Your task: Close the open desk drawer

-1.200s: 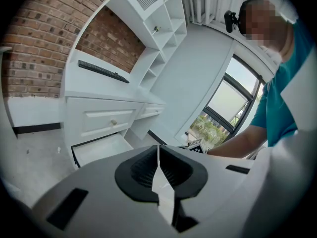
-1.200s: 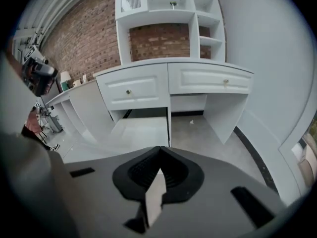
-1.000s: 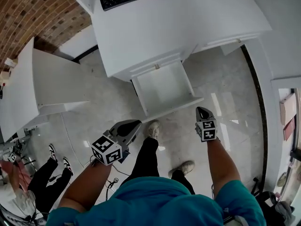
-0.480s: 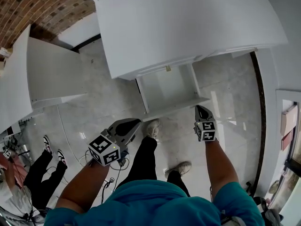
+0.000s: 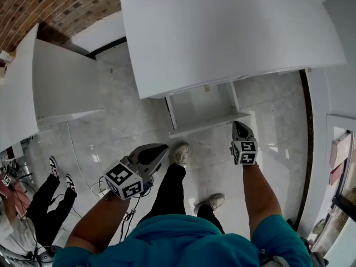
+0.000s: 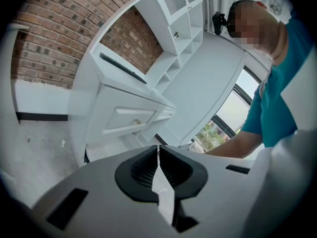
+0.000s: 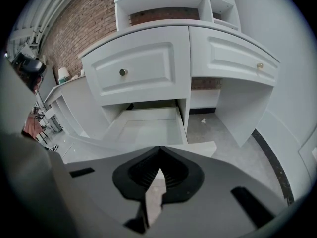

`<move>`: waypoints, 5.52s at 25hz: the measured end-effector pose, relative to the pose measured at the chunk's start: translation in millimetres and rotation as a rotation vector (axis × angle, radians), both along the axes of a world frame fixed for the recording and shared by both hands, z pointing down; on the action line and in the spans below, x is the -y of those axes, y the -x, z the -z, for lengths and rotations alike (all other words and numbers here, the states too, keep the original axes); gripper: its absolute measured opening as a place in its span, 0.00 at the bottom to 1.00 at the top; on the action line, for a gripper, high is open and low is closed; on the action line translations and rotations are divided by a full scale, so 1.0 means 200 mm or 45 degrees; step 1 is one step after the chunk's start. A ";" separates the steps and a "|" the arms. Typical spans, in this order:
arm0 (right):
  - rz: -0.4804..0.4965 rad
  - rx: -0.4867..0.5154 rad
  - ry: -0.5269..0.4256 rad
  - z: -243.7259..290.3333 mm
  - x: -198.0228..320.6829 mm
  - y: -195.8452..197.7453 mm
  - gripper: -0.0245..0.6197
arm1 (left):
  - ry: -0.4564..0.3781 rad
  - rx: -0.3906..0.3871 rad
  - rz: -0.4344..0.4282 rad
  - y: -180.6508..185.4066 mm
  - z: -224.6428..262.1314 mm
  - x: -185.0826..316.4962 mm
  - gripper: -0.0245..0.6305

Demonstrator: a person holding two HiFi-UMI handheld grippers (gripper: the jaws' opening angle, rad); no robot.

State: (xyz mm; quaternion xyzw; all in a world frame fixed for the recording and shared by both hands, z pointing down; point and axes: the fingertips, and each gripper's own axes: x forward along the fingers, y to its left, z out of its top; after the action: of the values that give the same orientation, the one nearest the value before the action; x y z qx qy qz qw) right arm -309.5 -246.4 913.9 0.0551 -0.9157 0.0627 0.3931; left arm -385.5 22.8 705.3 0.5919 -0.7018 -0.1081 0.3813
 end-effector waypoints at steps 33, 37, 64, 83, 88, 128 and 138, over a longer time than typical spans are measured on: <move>-0.035 0.103 -0.014 0.02 0.12 0.57 0.07 | 0.005 -0.039 0.073 0.31 -0.09 -0.05 0.07; -0.040 0.121 -0.015 0.02 0.13 0.63 0.07 | 0.010 -0.049 0.084 0.33 -0.11 -0.06 0.07; -0.877 0.601 0.931 0.02 0.21 0.82 0.07 | -0.011 -0.101 0.126 0.37 -0.13 -0.16 0.07; -0.871 0.543 0.956 0.06 0.13 0.73 0.07 | -0.036 -0.074 0.085 0.31 -0.06 -0.13 0.07; -0.743 0.492 0.786 0.26 0.14 0.57 0.07 | -0.097 -0.010 -0.027 0.25 0.09 0.00 0.07; -1.107 0.587 -0.247 2.50 0.21 -3.13 0.07 | -0.620 0.201 -1.306 -2.69 1.70 1.26 0.07; -1.338 0.616 -0.339 2.77 -0.03 -3.60 0.07 | -0.733 0.249 -1.535 -3.04 1.99 1.26 0.07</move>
State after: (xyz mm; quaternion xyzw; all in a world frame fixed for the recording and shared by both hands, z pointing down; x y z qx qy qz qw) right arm 409.7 -240.3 360.0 0.5341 -0.8293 0.1441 0.0792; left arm 221.9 -228.5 308.0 0.9651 -0.2234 -0.0050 0.1366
